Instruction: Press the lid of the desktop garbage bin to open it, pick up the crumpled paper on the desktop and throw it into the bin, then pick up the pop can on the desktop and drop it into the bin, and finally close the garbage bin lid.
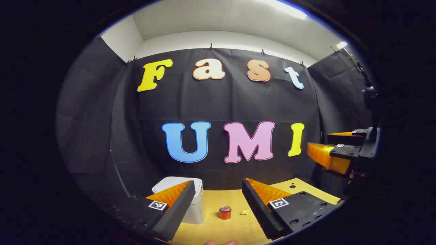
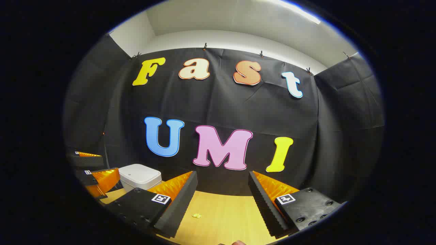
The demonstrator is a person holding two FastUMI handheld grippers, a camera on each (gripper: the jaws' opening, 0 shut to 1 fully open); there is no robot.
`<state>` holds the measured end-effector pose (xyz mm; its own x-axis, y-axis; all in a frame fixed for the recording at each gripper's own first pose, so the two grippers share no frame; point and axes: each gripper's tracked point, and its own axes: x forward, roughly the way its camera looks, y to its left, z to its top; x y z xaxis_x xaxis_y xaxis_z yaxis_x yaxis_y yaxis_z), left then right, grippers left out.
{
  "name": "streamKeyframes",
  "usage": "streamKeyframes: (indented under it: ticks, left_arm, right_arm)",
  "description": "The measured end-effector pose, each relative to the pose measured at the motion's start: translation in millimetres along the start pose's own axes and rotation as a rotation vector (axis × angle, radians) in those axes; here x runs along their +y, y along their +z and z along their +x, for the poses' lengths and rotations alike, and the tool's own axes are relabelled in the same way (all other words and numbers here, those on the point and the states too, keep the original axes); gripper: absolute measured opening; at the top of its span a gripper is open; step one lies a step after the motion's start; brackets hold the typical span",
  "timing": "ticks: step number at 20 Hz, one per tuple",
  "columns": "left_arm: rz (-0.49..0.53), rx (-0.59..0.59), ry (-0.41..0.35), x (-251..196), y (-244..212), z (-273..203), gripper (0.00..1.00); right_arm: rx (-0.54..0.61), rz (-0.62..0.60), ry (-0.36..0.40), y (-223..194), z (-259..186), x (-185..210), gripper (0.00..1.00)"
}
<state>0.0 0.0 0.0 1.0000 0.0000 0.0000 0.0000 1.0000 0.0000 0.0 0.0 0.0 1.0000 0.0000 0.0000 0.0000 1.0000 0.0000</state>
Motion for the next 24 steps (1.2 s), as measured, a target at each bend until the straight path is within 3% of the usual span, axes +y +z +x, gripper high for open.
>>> streamKeyframes:
  ticks: [6, 7, 8, 16, 21, 24]
  left_arm:
    - [-0.02, 0.031, -0.027, 0, -11, 4, 0.93]
    - [-0.025, 0.032, -0.02, 6, -10, 4, 0.93]
    - [-0.031, 0.036, -0.01, 12, -11, 3, 0.93]
    - [-0.013, 0.057, 0.014, 35, -23, -4, 0.93]
    - [0.0, 0.037, 0.022, 50, -20, -2, 0.93]
    - [-0.005, 0.035, -0.008, 51, -21, 4, 0.93]
  right_arm:
    - [0.028, 0.068, 0.001, -9, 1, -3, 0.96]
    - [0.029, 0.078, -0.004, -9, 3, -6, 1.0]
    - [0.036, 0.081, -0.005, -10, 4, -5, 0.96]
    - [0.035, 0.081, 0.011, -21, 1, 13, 0.96]
    - [0.028, 0.076, -0.023, -22, 10, 8, 0.96]
    - [0.046, 0.116, -0.02, -20, 15, 16, 0.96]
